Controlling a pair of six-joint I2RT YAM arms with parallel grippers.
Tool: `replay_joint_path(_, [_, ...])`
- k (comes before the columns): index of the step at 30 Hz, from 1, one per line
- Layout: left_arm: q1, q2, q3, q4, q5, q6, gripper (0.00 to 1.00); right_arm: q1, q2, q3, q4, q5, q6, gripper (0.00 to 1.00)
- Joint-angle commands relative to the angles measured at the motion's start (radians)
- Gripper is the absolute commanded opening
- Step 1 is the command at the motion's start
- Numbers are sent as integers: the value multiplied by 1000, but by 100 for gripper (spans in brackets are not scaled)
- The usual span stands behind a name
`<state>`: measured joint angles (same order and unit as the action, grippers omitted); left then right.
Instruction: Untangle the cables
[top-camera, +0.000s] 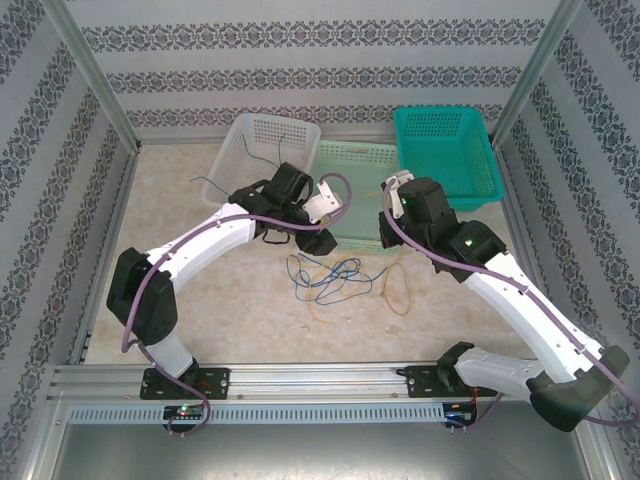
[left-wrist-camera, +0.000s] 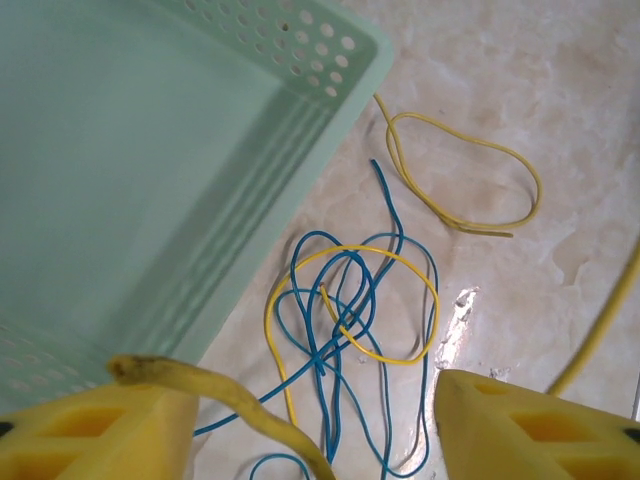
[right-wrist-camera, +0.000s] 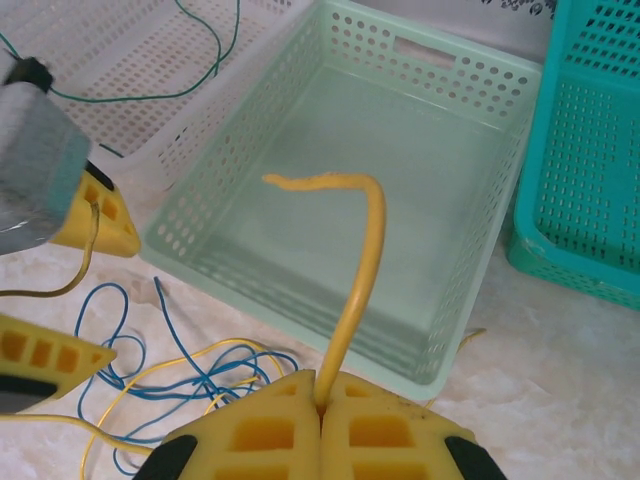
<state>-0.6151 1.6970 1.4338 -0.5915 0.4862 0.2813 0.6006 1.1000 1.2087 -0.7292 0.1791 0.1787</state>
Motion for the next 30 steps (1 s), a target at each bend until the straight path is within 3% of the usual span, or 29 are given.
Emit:
replay_joint_path(1, [-7,15,36,-28,-19,-22,51,14,-30,25,11,29,-4,0])
replay_joint_path(4, [-7,-5,15,25,-54,-55,23,14,-35,14,7,40,-3,0])
replay_joint_path(8, [-3,-62,-35,129,-122,-119,0,12,-39,-10,3,76,4,0])
replay_joint_path(14, [6,-132,-104,243,-261,-249,0,7,-91,-78,51,176,61,0])
replay_joint_path(19, [34,-231,-225,423,-407,-440,0,-30,-180,-186,131,211,186,0])
replay_joint_path(23, [49,-327,-357,625,-469,-611,0,-105,-268,-312,236,171,391,0])
replay_joint_path(30, [48,-363,-497,932,-453,-915,0,-191,-353,-578,545,106,814,0])
